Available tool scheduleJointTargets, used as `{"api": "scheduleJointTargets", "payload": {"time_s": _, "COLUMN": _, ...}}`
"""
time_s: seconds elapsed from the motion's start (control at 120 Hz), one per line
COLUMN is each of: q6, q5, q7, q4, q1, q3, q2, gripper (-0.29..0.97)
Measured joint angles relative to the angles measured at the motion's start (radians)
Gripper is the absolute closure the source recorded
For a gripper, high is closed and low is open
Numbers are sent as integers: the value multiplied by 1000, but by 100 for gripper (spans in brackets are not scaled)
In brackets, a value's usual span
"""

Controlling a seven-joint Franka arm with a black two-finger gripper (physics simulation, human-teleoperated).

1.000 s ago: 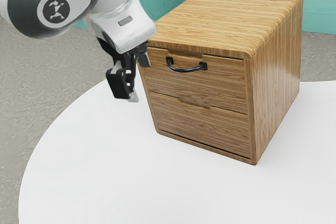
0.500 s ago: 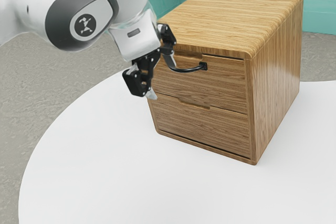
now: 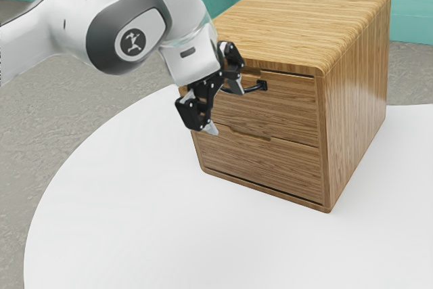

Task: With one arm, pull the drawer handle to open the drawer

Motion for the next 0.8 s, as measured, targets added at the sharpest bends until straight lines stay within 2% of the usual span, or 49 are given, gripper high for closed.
{"api": "scheduleJointTargets", "payload": {"time_s": 0.283, "q6": 36, "q5": 0, "q7": 0, "q4": 0, "q1": -11, "q3": 3, "q2": 15, "gripper": -1}}
{"api": "scheduleJointTargets", "payload": {"time_s": 0.5, "q6": 24, "q5": -2, "q7": 1, "q4": 4, "q1": -25, "q3": 45, "q2": -43, "gripper": 0}}
{"api": "scheduleJointTargets", "payload": {"time_s": 0.7, "q6": 19, "q5": -3, "q7": 1, "q4": 1, "q1": 74, "q3": 55, "q2": -24, "gripper": 0}}
{"api": "scheduleJointTargets", "payload": {"time_s": 0.8, "q6": 18, "q5": -8, "q7": 0, "q4": -24, "q1": 128, "q3": 55, "q2": -69, "gripper": 0}}
